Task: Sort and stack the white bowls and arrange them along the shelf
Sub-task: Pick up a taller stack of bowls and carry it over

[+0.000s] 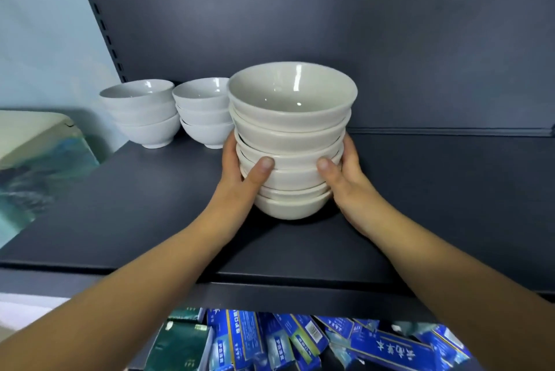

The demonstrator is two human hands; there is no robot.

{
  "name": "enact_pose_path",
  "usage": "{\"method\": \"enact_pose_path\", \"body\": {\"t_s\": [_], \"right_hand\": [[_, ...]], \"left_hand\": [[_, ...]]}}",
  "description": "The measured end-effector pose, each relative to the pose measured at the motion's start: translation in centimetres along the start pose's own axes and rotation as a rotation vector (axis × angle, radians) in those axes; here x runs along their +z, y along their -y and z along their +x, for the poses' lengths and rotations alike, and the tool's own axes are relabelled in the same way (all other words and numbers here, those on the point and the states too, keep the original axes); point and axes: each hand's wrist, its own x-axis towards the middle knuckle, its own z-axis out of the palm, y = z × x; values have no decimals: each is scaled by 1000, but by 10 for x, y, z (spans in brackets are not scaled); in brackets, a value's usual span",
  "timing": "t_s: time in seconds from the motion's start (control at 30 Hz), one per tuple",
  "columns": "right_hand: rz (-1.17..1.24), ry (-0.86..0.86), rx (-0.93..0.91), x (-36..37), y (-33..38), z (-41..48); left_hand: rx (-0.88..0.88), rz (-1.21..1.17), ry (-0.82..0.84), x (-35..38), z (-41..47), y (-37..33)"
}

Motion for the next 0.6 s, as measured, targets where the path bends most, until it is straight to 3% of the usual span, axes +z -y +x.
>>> {"method": "enact_pose_path", "body": {"t_s": [0.2,0.43,0.6], "right_hand": [[-161,144,95,-23,-5,-13],[-189,145,116,-28,-6,-3],[-183,125,145,-32,-16,22]], "left_hand": [[-35,325,227,-25,-17,2],[-111,522,132,-26,-10,0],[-198,437,150,-26,15,4]]}}
